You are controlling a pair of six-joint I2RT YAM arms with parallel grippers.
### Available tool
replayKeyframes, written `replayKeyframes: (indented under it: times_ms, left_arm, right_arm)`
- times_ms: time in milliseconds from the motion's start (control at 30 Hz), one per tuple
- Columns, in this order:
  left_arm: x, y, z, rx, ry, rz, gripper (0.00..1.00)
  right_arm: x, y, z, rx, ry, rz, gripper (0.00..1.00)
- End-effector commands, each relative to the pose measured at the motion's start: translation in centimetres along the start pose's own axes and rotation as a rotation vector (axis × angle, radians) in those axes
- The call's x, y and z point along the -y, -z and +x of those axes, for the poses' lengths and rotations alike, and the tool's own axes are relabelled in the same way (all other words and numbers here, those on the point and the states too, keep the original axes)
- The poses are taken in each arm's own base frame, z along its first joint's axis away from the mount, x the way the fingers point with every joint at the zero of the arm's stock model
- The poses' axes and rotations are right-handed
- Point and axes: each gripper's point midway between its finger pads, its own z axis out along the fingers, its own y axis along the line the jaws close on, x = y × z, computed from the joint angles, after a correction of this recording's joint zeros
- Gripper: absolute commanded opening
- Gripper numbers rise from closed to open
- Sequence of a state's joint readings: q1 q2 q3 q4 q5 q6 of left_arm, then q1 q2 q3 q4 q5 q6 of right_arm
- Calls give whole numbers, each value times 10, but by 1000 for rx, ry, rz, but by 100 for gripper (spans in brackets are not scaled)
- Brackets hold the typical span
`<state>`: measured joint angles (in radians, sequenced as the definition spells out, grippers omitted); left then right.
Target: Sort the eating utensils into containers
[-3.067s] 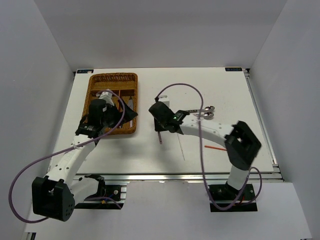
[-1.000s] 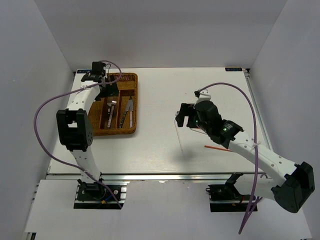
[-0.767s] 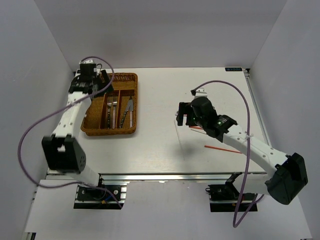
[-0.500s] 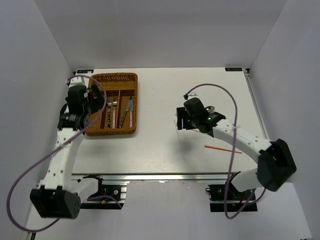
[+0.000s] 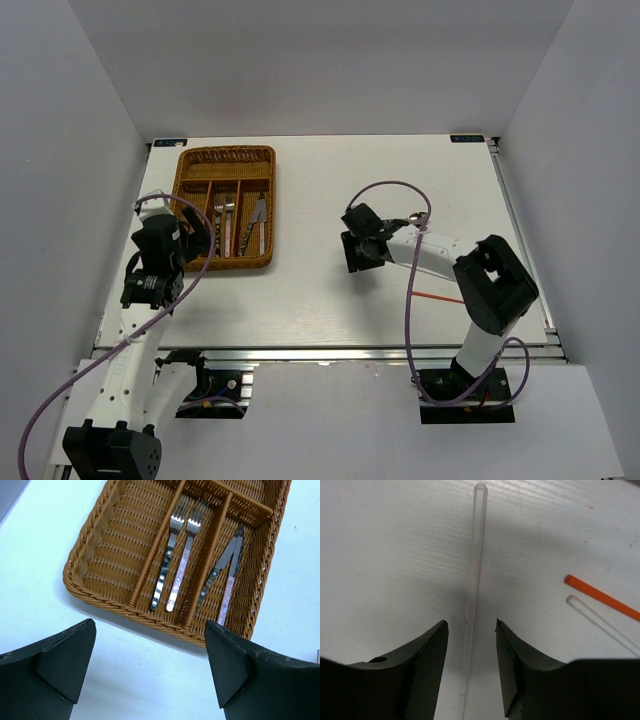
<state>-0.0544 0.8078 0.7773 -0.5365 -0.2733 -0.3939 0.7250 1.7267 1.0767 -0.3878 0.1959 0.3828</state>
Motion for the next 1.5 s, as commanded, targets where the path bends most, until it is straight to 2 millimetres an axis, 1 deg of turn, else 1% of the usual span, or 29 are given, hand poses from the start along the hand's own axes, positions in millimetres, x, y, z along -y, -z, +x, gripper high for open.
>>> replayKeyframes:
  times_ms: [0,67,100,200,233,300,333,367,433,467,500,533,567,633,667,700,733,800,833,867,933,1033,1133,1267,1333,1367,1400,1433,1467]
  left_arm:
    - [9,-3,-1,0,2,27,98]
    - [10,-4,0,-6,-1,31,98]
    - [11,-4,1,-11,-2,35,98]
    - [14,-2,1,-5,-3,50,98]
    - [17,-1,2,-9,-2,65,98]
    - [27,-1,4,-21,-1,121,98]
    - [35,-2,10,-46,-3,163,98]
    - [55,2,16,-83,3,277,98]
    - [83,6,32,-174,31,431,98]
    - [94,10,40,-213,50,501,98]
    - [120,24,39,-244,98,646,98]
    - [131,31,39,-257,124,711,98]
    - [146,40,33,-231,140,800,98]
    - [169,60,31,-233,180,898,98]
    - [179,66,25,-208,182,936,98]
    - [193,78,28,-217,175,971,98]
    - [201,82,29,-220,166,986,98]
    - [214,86,36,-239,139,990,98]
    - [218,86,38,-245,132,989,98]
    - [222,84,41,-251,126,990,98]
    - [231,90,44,-259,120,1018,98]
    - [242,88,44,-250,116,1024,98]
    - [247,82,48,-262,112,1009,97]
    - [258,81,52,-277,127,1027,94]
    - [260,76,55,-285,125,1009,89]
    - [262,72,57,-289,133,995,81]
    - [262,71,55,-284,139,992,81]
    - [263,70,55,-283,146,989,78]
    - [264,69,55,-284,151,985,61]
  right_arm:
    - [-5,-10,-8,-5,25,3,48]
    - [-5,-17,-4,-23,30,13,40]
    - [-2,-23,1,-43,32,26,32]
    - [0,-27,8,-74,31,36,18]
    - [-3,-27,10,-80,31,21,8]
    - [-6,-26,10,-81,26,5,4]
    - [-12,-25,9,-82,22,-27,0]
    - [-18,-20,6,-74,19,-60,0]
    - [-32,-12,-3,-36,7,-138,0]
    - [-39,0,-14,8,-3,-175,0]
    - [-44,9,-21,34,-22,-207,0]
    - [-50,16,-29,79,-38,-240,0]
    - [-61,37,-42,134,-52,-313,0]
    - [-75,57,-54,204,-94,-414,0]
    - [-80,78,-64,259,-110,-462,0]
    - [-86,87,-67,276,-143,-501,0]
    - [-92,102,-69,299,-148,-555,0]
    - [-100,119,-77,331,-175,-622,0]
    - [-107,128,-74,319,-170,-677,0]
    - [-114,143,-82,365,-161,-736,0]
    - [-124,159,-80,359,-162,-814,0]
    - [-133,186,-83,412,-146,-900,0]
    - [-137,199,-82,431,-135,-930,0]
    - [-142,203,-82,426,-121,-946,0]
    - [-146,205,-82,428,-114,-955,0]
    - [-148,204,-81,424,-111,-957,0]
    - [-148,204,-81,424,-111,-957,0]
    - [-149,204,-81,419,-109,-959,0]
    - [-149,202,-81,414,-110,-958,0]
